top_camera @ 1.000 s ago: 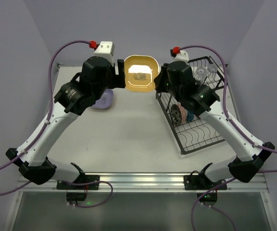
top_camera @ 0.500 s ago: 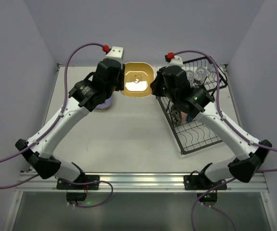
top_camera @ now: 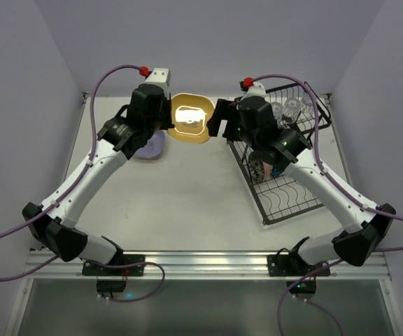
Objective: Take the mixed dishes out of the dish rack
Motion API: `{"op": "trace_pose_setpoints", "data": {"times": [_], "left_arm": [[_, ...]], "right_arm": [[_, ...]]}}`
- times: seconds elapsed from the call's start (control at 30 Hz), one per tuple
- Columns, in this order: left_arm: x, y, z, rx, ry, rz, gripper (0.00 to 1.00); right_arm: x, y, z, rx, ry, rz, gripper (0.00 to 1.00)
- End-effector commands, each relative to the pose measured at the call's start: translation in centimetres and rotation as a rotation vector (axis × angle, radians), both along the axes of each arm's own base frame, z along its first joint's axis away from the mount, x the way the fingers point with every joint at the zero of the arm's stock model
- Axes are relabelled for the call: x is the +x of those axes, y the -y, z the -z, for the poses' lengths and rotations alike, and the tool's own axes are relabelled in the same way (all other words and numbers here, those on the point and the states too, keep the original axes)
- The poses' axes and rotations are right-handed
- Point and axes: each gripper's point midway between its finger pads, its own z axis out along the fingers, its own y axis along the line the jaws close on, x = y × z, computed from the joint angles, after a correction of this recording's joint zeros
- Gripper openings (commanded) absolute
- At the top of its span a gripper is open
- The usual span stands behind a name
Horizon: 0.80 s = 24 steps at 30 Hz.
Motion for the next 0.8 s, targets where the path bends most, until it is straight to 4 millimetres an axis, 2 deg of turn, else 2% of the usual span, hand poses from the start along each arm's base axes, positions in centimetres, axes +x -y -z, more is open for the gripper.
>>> {"op": "trace_pose_setpoints", "data": {"times": [0.0,0.03,0.1,0.2,0.23,0.27,0.3,0.37,0.4,0.47,0.5,0.53,0.67,0.77], "left_arm": [[1.1,-4.4,0.3,0.001,0.009,-0.12,0.0],[1.5,-6.2,0.7,-0.003,-0.007,-0.179,0.0],[1.8,-8.5,1.7,-0.015,-0.039,-0.28,0.0],[2.5,-13.8,3.3,-0.075,-0.07,-0.482,0.0],[2.5,-14.7,3.5,-0.141,-0.073,-0.528,0.0],[2.6,-15.6,5.3,-0.176,-0.097,-0.569,0.0],[2.7,-18.3,6.2,-0.228,-0.11,-0.656,0.0],[3.1,-19.1,7.9,-0.406,-0.145,-0.709,0.0],[2.6,-21.2,10.7,-0.449,-0.202,-0.793,0.0],[2.7,-21.8,13.0,-0.609,-0.252,-0.894,0.0],[2.1,-22.2,14.9,-0.629,-0.28,-0.944,0.0],[2.1,-22.6,15.3,-0.68,-0.26,-1.017,0.0],[2.4,-22.4,17.4,-0.786,-0.254,-1.119,0.0],[3.2,-22.1,17.7,-0.84,-0.246,-1.155,0.0]], "right_arm": [[-0.5,1.2,-3.6,0.05,0.088,0.0,0.96],[-0.6,1.6,-3.6,0.046,0.094,0.007,0.99],[-1.2,2.7,-4.5,0.043,0.12,0.016,0.99],[-2.7,4.7,-5.6,0.023,0.15,0.034,0.99],[-3.1,5.4,-5.4,0.009,0.154,0.039,0.99],[-4.3,6.5,-6.7,0.03,0.188,0.045,0.99],[-4.8,7.3,-6.9,0.033,0.2,0.058,0.99],[-5.9,8.6,-6.3,0.034,0.207,0.072,0.99],[-7.2,9.7,-7.4,0.068,0.242,0.078,0.99],[-8.3,10.8,-6.7,0.076,0.247,0.083,0.99],[-9.6,11.7,-7.6,0.108,0.278,0.079,0.99],[-10.0,12.0,-6.7,0.105,0.27,0.078,0.99],[-12.2,13.9,-6.5,0.142,0.305,0.088,0.99],[-13.1,15.0,-5.8,0.147,0.313,0.099,0.99]]}}
